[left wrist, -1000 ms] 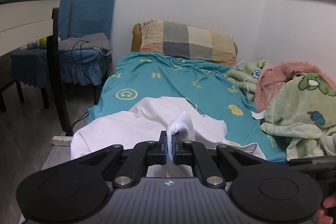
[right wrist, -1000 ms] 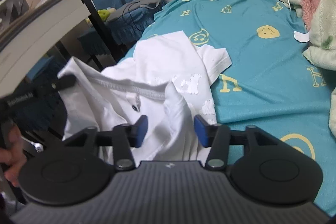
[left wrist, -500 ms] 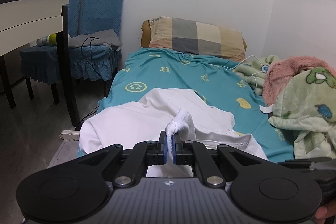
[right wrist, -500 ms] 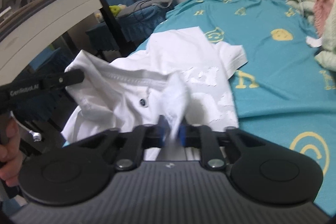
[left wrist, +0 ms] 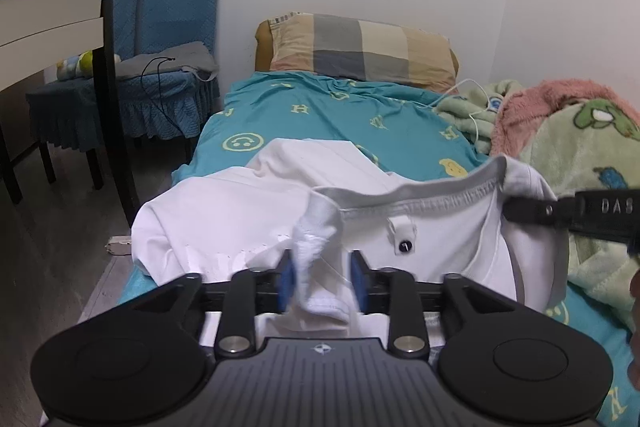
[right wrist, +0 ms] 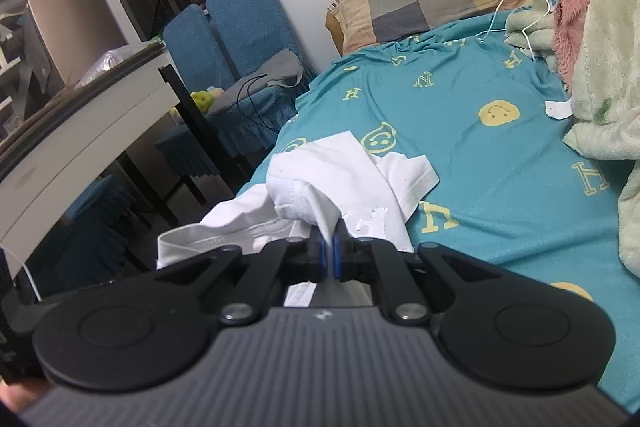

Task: Fold clothes
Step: 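Grasp another edge of the lifted T-shirt with the right gripper, then hold the T-shirt with both grippers, raise and shake it open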

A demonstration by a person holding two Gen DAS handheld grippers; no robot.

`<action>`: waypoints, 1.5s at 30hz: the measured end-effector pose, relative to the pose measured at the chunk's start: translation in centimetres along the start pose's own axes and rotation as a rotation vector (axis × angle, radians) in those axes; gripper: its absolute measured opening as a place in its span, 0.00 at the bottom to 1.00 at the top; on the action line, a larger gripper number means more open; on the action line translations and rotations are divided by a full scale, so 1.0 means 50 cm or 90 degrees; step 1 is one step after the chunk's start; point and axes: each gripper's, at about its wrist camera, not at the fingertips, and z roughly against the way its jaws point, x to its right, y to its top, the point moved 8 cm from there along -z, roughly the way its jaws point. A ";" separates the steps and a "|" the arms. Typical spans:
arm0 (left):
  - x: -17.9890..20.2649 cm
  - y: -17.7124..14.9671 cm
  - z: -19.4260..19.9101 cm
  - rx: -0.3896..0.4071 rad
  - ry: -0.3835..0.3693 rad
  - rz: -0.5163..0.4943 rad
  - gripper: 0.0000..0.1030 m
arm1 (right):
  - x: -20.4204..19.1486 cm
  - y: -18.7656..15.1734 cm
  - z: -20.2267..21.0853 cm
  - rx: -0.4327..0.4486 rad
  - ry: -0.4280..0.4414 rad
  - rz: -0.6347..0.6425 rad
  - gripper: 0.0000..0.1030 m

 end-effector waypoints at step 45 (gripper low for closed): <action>0.057 0.637 1.092 0.582 -0.035 -0.048 0.08 | -0.528 0.487 0.979 0.559 0.000 0.207 0.05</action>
